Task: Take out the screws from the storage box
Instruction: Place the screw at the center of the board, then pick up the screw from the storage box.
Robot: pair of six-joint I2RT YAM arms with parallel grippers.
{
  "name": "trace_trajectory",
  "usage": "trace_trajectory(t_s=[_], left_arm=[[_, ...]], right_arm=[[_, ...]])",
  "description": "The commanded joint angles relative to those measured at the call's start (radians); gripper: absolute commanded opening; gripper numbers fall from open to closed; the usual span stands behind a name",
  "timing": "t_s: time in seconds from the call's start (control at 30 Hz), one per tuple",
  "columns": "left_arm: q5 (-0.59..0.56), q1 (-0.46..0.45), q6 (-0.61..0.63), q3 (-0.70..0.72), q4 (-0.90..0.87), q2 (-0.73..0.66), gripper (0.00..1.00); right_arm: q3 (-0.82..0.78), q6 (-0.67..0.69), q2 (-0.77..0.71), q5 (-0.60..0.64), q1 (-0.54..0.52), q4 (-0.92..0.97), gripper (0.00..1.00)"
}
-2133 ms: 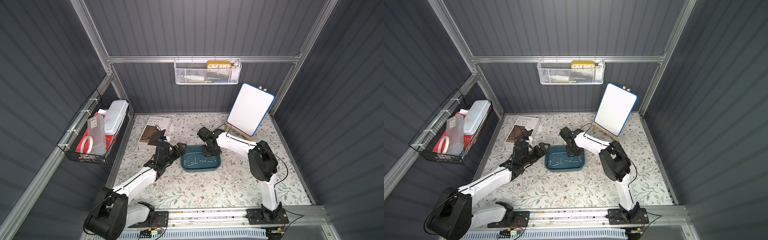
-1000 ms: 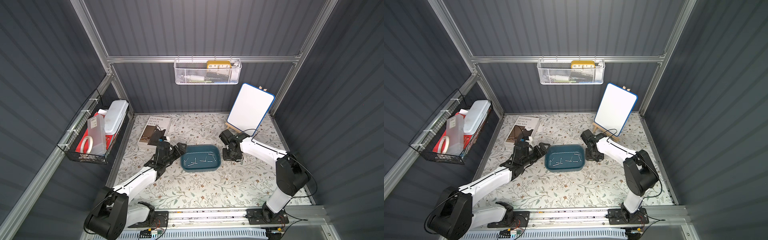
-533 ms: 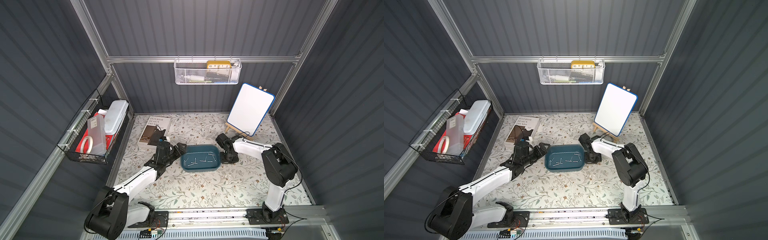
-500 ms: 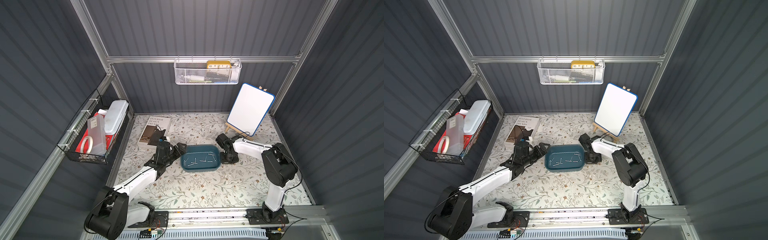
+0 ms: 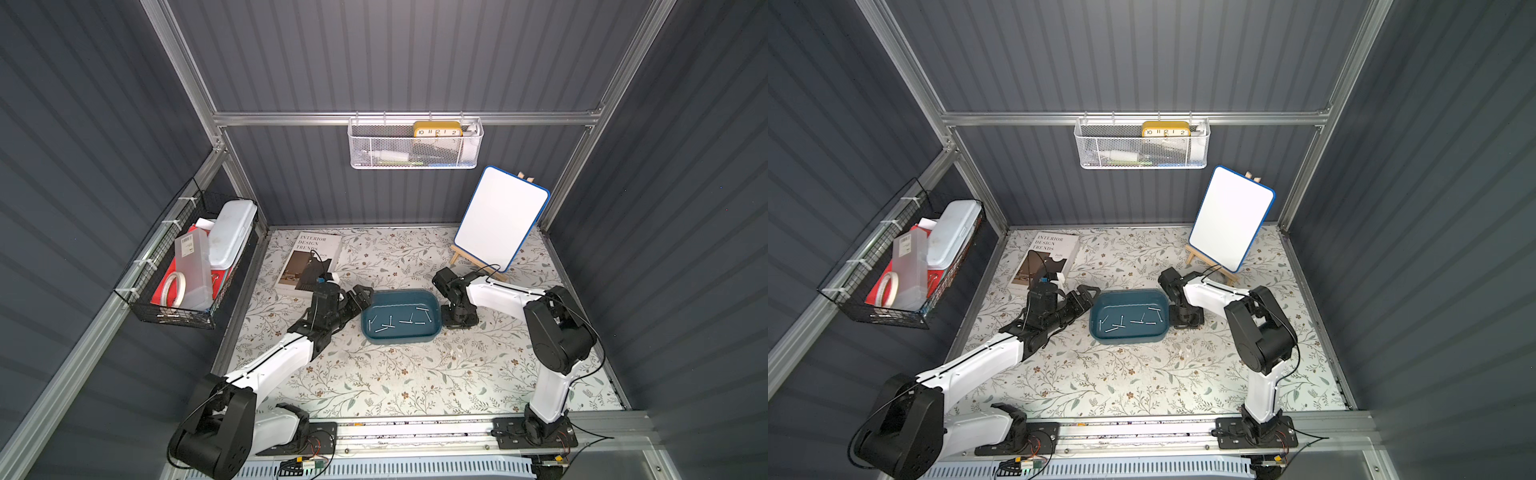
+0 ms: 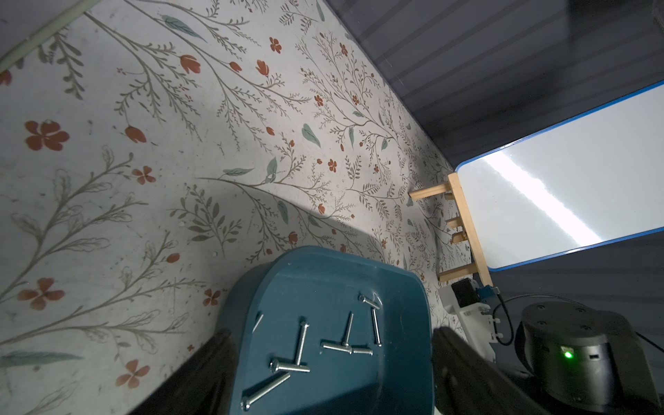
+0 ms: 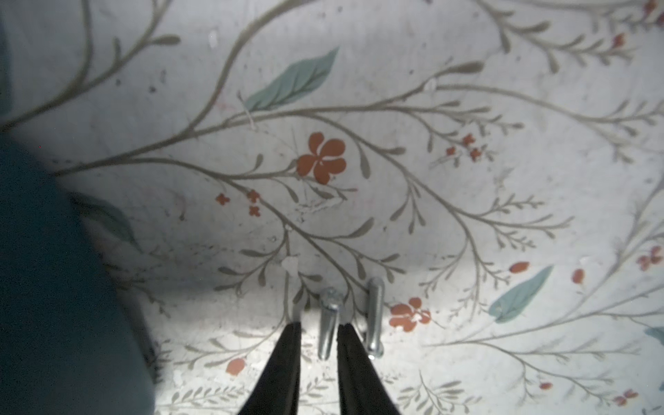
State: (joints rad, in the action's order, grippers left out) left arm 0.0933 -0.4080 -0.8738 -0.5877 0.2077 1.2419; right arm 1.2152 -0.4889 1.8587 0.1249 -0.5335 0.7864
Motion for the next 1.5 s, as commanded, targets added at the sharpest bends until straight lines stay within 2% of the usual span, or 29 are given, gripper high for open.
trace_trajectory(t_s=[0.0, 0.2, 0.33, 0.43, 0.57, 0.73, 0.97, 1.2, 1.47], left_arm=[[-0.011, -0.003, -0.007, -0.013, -0.013, -0.032, 0.88], [-0.009, -0.003, -0.013, 0.001, 0.014, -0.034, 0.89], [0.009, -0.003, -0.005, 0.007, 0.048, -0.005, 0.88], [0.010, -0.003, 0.008, 0.004, 0.053, 0.011, 0.88], [0.003, -0.003, 0.015, 0.005, 0.056, 0.014, 0.88], [0.004, -0.003, 0.021, 0.013, 0.053, 0.016, 0.88], [0.003, -0.003, 0.025, 0.020, 0.057, 0.029, 0.89], [0.021, -0.003, 0.030, 0.023, 0.068, 0.053, 0.89], [0.020, -0.003, 0.027, 0.023, 0.071, 0.059, 0.89]], right_arm=[[0.050, 0.002, -0.075, 0.033, 0.000, 0.073, 0.23], [0.106, 0.017, -0.199, 0.061, -0.010, 0.146, 0.24], [0.202, 0.042, -0.200, 0.068, -0.057, 0.175, 0.24], [0.310, 0.047, -0.129, 0.066, -0.102, 0.204, 0.27], [0.492, 0.082, 0.045, 0.070, -0.180, 0.245, 0.28], [0.646, 0.097, 0.223, 0.089, -0.207, 0.301, 0.28], [0.603, 0.087, 0.263, 0.120, -0.201, 0.298, 0.28], [0.498, 0.058, 0.260, 0.083, -0.172, 0.249, 0.28], [0.454, 0.041, 0.273, 0.045, -0.172, 0.238, 0.28]])
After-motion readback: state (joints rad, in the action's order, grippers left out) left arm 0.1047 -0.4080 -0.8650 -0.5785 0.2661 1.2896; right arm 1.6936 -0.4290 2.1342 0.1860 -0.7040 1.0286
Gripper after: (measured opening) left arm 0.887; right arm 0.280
